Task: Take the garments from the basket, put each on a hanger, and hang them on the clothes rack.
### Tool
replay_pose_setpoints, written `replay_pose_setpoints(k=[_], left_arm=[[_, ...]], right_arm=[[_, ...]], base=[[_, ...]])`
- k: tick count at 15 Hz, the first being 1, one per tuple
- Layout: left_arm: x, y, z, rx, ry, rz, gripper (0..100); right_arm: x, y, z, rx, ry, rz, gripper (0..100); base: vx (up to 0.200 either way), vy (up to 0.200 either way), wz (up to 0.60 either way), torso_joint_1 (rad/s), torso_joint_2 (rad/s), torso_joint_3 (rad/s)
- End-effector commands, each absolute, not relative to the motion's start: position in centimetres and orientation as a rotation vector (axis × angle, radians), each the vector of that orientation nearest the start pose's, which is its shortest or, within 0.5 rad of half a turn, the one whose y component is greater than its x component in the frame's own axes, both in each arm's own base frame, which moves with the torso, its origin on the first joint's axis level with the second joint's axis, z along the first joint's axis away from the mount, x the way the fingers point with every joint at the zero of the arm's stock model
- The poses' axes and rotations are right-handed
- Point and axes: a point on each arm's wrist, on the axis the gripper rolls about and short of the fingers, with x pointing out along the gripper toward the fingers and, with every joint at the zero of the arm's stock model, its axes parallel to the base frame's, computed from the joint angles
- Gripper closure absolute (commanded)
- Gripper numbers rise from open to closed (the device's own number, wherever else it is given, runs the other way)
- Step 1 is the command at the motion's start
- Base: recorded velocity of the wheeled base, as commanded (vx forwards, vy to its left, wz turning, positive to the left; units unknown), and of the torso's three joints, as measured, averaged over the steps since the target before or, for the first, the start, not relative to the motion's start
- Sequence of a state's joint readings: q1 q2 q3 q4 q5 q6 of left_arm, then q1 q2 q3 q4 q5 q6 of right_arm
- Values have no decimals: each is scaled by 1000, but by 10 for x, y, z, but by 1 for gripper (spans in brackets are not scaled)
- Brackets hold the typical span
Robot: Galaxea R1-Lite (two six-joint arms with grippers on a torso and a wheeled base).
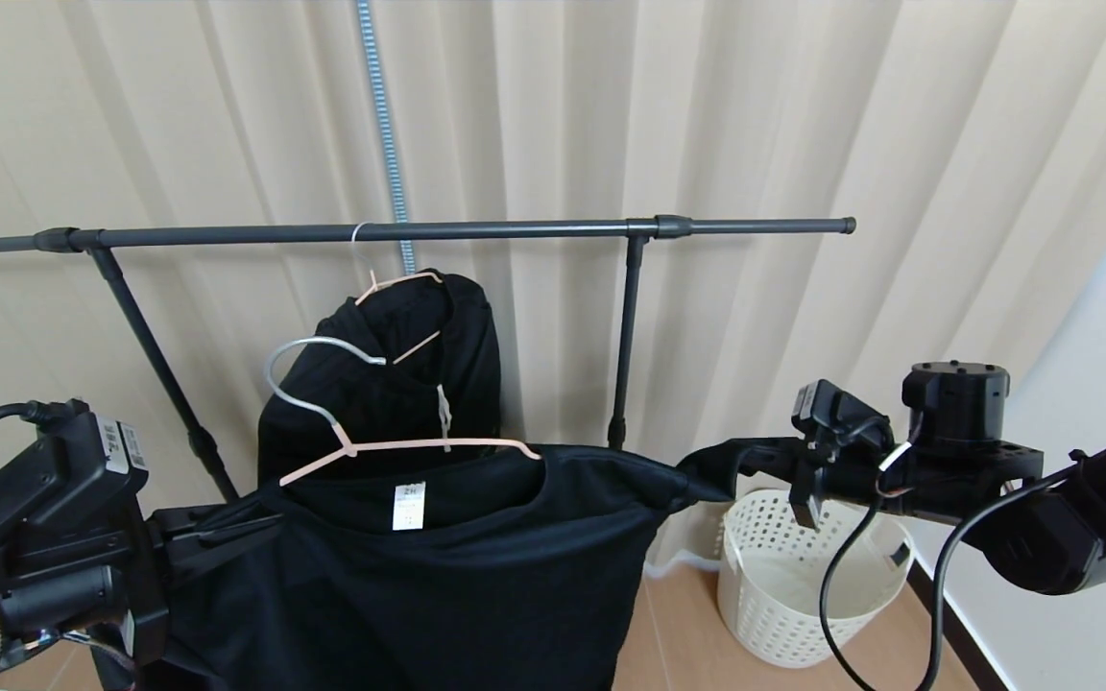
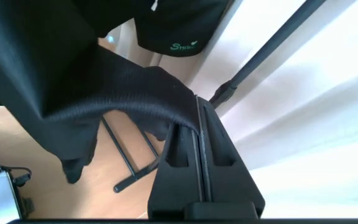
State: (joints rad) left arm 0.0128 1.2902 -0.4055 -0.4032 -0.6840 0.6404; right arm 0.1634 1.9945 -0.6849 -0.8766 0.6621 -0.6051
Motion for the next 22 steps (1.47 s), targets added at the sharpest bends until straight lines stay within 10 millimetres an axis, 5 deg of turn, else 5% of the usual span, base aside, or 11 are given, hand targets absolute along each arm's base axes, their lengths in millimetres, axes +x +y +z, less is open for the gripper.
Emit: replay_pose_setpoints(k=[1,2,3,8,13,19,22], left_arm=[[174,-12,157,424,238,-770,100],[176,-12,158,407,239,-766,100],[177,-12,157,399,248,-765,100],[189,-11,156,356,304,-707,100],[224,-21,166,223,380,-570,100],[305,-51,174,135,425,-332,100],[337,-73,181,171,456,-286,100]], right_arm=[[321,70,82,-450,178,924,100],[318,71,81,-449,191,932,100],[316,71,81,-448,192,934,0],[301,76,86,-508,158,967,0],[291,73,95,-463,66,1128,0],[299,74,105,-427,89,1052,0],[304,92,114,-348,156,921,0]], base=[[0,0,0,0,0,0],[0,0,0,0,0,0],[0,0,0,0,0,0],[0,0,0,0,0,0],[0,0,0,0,0,0],[0,0,0,0,0,0],[0,0,0,0,0,0]])
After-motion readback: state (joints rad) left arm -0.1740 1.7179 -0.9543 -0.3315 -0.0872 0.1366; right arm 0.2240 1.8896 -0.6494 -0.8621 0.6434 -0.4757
